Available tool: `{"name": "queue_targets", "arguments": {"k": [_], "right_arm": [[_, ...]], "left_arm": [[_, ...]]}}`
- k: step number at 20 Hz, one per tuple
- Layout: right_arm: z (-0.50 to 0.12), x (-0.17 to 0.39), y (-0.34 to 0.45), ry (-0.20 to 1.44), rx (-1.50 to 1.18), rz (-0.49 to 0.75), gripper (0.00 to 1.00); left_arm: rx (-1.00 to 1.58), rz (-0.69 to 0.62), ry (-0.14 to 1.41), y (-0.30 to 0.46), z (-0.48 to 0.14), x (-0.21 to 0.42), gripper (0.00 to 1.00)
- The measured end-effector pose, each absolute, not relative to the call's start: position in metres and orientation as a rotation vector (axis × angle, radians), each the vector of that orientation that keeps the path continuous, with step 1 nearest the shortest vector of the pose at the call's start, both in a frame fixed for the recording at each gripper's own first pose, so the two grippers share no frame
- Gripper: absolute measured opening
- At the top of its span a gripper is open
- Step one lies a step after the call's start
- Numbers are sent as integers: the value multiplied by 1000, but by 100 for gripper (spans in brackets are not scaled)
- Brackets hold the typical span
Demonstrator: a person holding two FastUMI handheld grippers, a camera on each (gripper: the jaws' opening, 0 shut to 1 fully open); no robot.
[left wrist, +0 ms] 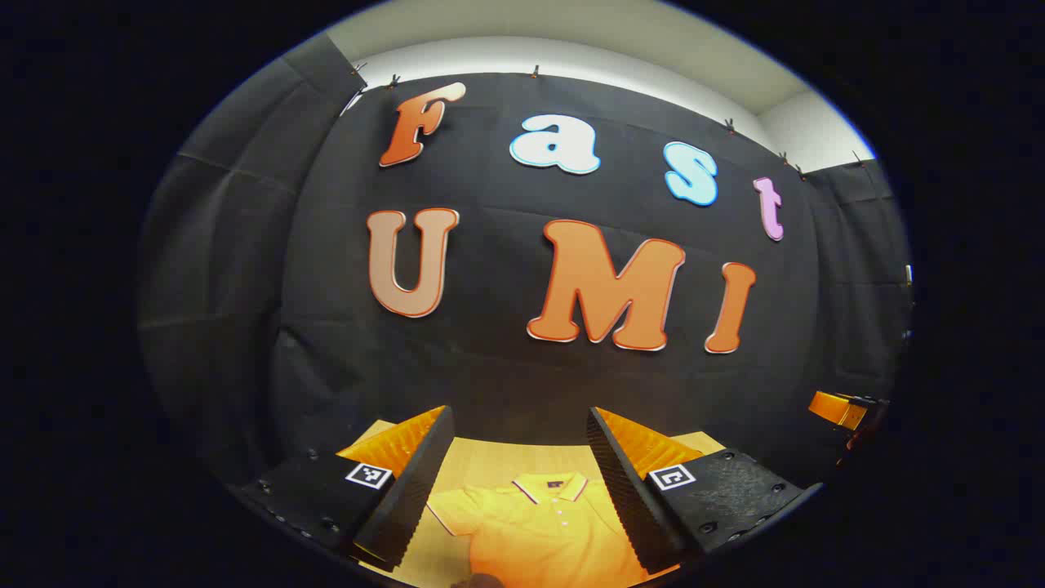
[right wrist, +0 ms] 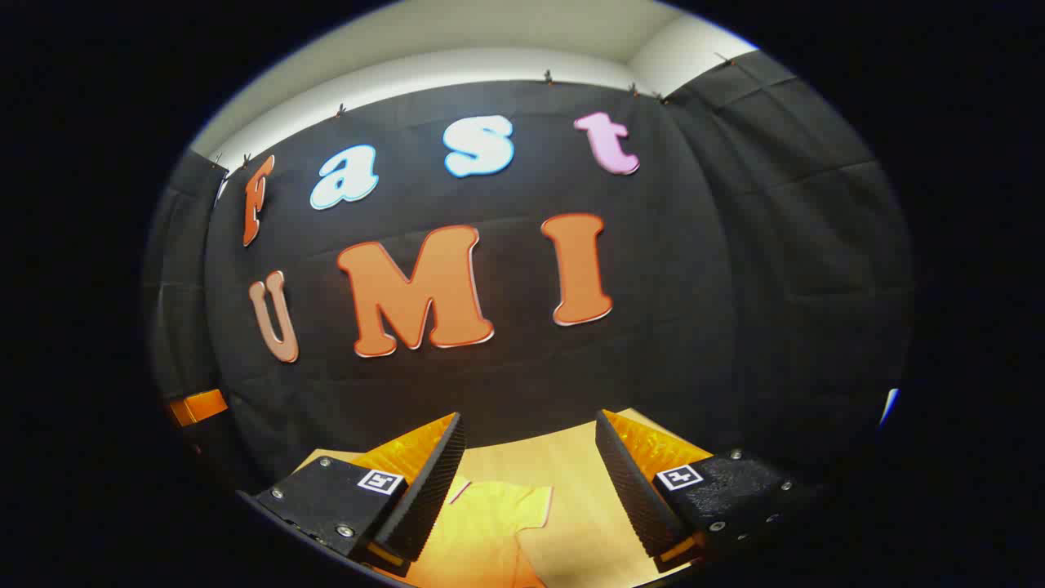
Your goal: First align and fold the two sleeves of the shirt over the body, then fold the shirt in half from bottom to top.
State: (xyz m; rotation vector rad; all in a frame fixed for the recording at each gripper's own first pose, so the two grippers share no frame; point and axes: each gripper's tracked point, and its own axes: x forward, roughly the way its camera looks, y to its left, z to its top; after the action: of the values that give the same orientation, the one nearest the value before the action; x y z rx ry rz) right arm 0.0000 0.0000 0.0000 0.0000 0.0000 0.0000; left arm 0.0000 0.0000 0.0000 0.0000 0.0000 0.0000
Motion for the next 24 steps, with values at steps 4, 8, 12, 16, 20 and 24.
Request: {"name": "queue_targets", "arguments": {"k": [4, 8, 12, 16, 20, 24], "right_arm": [[-9, 57, -3, 118, 17, 62, 97], [-44, 80, -20, 234, -13, -22, 98], [-63, 88, -11, 281, -13, -9, 98], [-71, 98, -8, 292, -59, -3, 98], [-79, 109, -10, 324, -70, -11, 98], [-97, 131, -16, 410, -84, -40, 98]], "left_arm": [[-22, 113, -44, 36, -3, 26, 98], [-30, 100, 54, 47, -38, 56, 98], [7, 106, 95, 63, -52, 80, 98], [16, 94, 87, 50, -58, 88, 98], [39, 76, 100, 38, -63, 97, 98], [15, 81, 129, 38, -73, 101, 98]]}}
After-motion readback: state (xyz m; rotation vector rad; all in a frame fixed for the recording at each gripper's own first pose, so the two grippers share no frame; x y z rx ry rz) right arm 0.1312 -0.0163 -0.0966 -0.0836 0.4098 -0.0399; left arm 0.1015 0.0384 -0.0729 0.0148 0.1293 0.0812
